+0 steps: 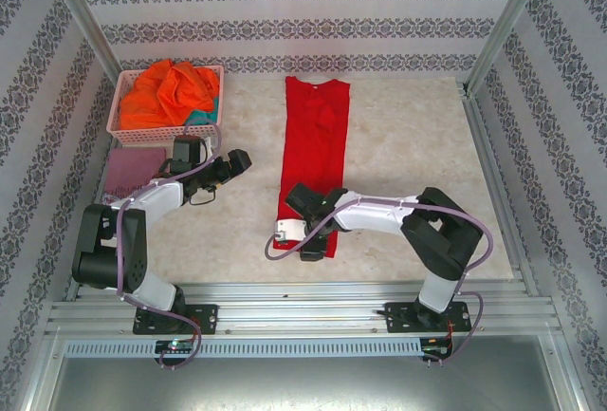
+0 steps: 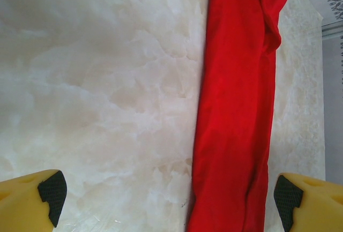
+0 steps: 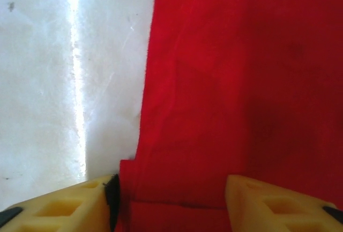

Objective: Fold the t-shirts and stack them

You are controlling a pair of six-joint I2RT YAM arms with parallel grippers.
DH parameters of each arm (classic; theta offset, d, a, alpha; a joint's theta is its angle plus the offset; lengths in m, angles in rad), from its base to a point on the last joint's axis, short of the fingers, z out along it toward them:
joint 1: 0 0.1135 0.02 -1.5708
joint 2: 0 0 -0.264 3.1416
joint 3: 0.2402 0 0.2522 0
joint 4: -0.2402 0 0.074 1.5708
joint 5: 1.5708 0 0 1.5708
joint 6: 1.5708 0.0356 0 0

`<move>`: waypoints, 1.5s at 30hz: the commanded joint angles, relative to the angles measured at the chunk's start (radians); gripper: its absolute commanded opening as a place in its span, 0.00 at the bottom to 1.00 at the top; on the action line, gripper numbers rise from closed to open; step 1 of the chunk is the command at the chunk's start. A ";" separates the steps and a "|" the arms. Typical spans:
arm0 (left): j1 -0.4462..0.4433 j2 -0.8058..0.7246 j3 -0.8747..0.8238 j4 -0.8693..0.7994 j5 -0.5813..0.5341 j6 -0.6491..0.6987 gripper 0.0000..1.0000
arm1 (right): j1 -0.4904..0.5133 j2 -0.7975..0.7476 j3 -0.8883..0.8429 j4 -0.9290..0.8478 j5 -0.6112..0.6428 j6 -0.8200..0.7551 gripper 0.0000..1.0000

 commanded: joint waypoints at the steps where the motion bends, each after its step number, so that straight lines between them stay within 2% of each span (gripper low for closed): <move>1: 0.010 -0.025 -0.009 0.009 0.014 0.027 1.00 | 0.013 0.050 0.019 -0.065 0.063 -0.017 0.46; 2: 0.010 -0.024 -0.008 0.008 0.013 0.029 1.00 | 0.013 0.054 0.022 -0.073 0.069 -0.020 0.39; 4: 0.010 -0.025 -0.006 0.008 0.015 0.028 1.00 | 0.013 0.053 0.025 -0.081 0.075 -0.019 0.19; 6: 0.011 -0.025 -0.005 0.005 0.016 0.031 1.00 | 0.013 0.039 0.026 -0.082 0.075 -0.014 0.06; 8: 0.010 -0.027 -0.004 0.002 0.017 0.034 1.00 | 0.014 0.018 0.026 -0.089 0.077 -0.014 0.00; 13: 0.010 -0.045 -0.017 0.014 0.012 0.051 1.00 | 0.013 -0.055 0.026 -0.122 0.083 -0.011 0.00; 16: 0.009 -0.064 -0.054 0.088 0.027 0.079 1.00 | 0.008 -0.113 0.025 -0.137 0.089 -0.006 0.00; 21: 0.005 -0.126 -0.147 0.289 0.002 0.244 1.00 | -0.014 -0.202 0.044 -0.161 0.118 -0.025 0.00; 26: -0.004 -0.132 -0.153 0.350 0.079 0.501 1.00 | -0.076 -0.216 0.104 -0.170 0.152 -0.109 0.00; 30: -0.004 -0.179 -0.154 0.267 0.121 0.763 1.00 | -0.142 -0.168 0.196 -0.149 0.180 -0.167 0.00; 33: -0.004 -0.220 -0.163 0.211 0.126 0.887 1.00 | -0.182 -0.115 0.261 -0.128 0.190 -0.214 0.00; 38: -0.004 -0.218 -0.196 0.255 0.188 0.915 1.00 | -0.243 -0.015 0.383 -0.114 0.165 -0.266 0.00; 45: -0.004 -0.211 -0.246 0.324 0.152 0.926 1.00 | -0.307 0.142 0.559 -0.118 0.166 -0.320 0.00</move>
